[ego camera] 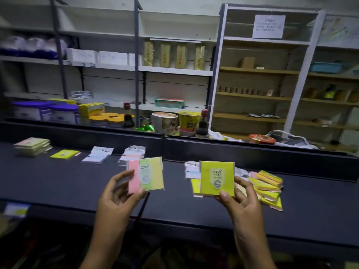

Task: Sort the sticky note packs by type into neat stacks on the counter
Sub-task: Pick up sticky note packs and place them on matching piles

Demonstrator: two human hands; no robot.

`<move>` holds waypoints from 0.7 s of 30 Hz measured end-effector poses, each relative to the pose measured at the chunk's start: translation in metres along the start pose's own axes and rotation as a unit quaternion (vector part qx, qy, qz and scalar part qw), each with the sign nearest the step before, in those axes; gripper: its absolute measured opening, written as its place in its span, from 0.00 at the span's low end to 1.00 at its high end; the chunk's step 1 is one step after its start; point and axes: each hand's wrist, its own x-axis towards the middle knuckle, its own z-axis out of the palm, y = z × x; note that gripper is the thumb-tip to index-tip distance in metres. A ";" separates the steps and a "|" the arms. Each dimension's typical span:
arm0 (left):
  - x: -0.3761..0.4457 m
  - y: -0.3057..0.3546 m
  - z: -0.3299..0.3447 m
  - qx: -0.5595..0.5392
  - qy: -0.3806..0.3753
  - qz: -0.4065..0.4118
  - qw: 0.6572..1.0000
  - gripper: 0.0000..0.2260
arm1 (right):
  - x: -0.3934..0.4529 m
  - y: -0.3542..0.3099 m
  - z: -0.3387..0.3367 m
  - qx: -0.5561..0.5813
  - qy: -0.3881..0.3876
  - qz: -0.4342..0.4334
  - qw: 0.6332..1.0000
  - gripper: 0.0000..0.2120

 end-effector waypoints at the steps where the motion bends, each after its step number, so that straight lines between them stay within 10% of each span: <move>1: -0.004 0.005 -0.013 0.004 0.006 -0.002 1.000 0.20 | -0.009 0.000 0.010 0.001 -0.002 0.001 1.000 0.17; 21: 0.003 0.050 -0.153 0.090 0.112 0.034 0.989 0.23 | -0.025 0.028 0.154 0.030 -0.126 0.026 0.991 0.23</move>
